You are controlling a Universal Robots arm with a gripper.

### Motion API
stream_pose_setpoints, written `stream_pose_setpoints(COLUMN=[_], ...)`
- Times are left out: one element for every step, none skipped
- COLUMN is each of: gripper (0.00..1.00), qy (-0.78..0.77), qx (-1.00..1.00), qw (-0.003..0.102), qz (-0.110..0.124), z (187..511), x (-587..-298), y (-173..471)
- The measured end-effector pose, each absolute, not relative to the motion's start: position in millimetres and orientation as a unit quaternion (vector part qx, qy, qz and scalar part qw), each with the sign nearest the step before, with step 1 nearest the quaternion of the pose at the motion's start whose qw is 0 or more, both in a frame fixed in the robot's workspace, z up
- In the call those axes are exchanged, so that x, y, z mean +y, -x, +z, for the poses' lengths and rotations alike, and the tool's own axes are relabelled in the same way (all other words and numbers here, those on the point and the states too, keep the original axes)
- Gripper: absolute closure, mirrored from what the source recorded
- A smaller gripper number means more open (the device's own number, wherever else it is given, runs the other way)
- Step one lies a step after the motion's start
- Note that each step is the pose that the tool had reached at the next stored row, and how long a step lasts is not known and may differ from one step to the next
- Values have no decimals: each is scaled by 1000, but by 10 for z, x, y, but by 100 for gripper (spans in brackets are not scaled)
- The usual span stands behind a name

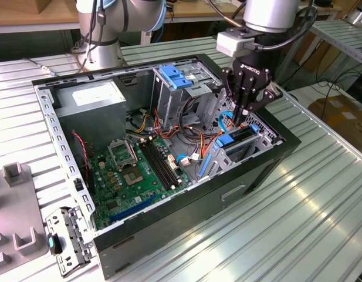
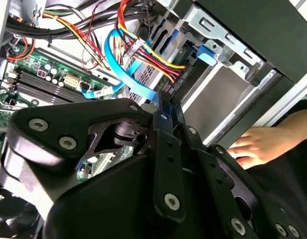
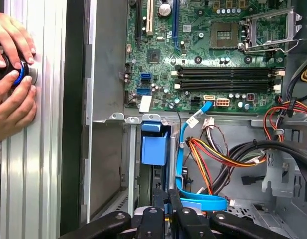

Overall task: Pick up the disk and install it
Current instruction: 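Insert the second disk wire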

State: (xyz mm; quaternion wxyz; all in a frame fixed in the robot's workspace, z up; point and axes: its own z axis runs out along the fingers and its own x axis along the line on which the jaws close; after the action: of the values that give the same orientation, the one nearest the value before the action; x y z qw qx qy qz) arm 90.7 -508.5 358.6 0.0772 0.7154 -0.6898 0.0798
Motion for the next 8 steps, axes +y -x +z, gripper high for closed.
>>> stream_pose_setpoints(gripper=[84, 84, 84, 84, 84, 84, 84, 84], qy=[-716, -717, -718, -718, -718, -718, -719, -719], qx=[-689, -689, -688, -688, -687, -687, -687, -687], qw=[75, 73, 69, 64, 61, 57, 54, 50], qz=[80, 80, 83, 87, 90, 92, 93, 94], z=[3581, 3576, 3572, 3568, 3566, 3564, 3563, 3563], x=[-5087, -5089, -5092, -5096, -5096, -5097, -5098, -5100], y=[-897, -886, -872, -852, -838, -828, -824, -821])
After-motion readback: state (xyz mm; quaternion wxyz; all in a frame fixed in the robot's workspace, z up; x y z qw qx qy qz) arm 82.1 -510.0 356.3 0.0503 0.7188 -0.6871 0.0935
